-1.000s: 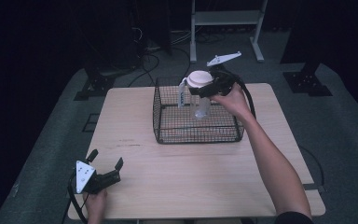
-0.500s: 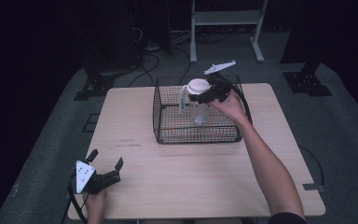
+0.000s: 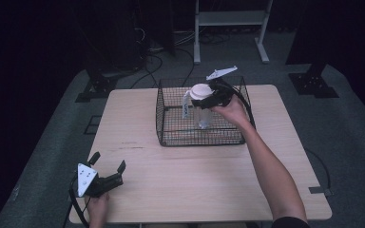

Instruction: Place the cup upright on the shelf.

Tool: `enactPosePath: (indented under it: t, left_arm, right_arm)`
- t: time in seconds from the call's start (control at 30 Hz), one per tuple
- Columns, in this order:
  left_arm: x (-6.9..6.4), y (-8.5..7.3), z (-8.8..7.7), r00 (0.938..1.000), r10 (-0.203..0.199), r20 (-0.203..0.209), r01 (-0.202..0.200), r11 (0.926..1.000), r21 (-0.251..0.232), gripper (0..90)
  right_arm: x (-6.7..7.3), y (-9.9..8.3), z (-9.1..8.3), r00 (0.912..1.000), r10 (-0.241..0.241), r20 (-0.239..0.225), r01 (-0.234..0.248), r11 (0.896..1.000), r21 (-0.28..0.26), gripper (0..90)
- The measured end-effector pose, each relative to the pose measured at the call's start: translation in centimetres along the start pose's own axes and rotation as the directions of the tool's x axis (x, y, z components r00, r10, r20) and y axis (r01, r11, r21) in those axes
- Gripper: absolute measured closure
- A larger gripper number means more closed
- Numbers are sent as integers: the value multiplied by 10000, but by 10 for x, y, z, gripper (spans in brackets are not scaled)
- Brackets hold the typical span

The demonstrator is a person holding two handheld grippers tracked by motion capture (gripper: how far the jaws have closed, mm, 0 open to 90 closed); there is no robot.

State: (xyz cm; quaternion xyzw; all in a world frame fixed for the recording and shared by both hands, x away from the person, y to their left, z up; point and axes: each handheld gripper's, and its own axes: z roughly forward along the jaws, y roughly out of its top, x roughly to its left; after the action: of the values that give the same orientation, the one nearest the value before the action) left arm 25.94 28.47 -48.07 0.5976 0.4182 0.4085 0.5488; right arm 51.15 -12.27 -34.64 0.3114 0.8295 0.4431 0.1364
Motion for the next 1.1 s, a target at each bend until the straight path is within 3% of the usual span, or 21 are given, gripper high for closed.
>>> enactPosePath:
  t: [0.53,1.1]
  left_arm:
    - [0,0,0,10000,11,4,-11,10000,-14,9]
    - [-1,0,0,10000,46,-8,-46,10000,2,9]
  right_arm:
    - [-4,-10,10,9999,-55,107,51,9995,311,44]
    - [-8,-17,2,9998,190,41,-191,9993,308,43]
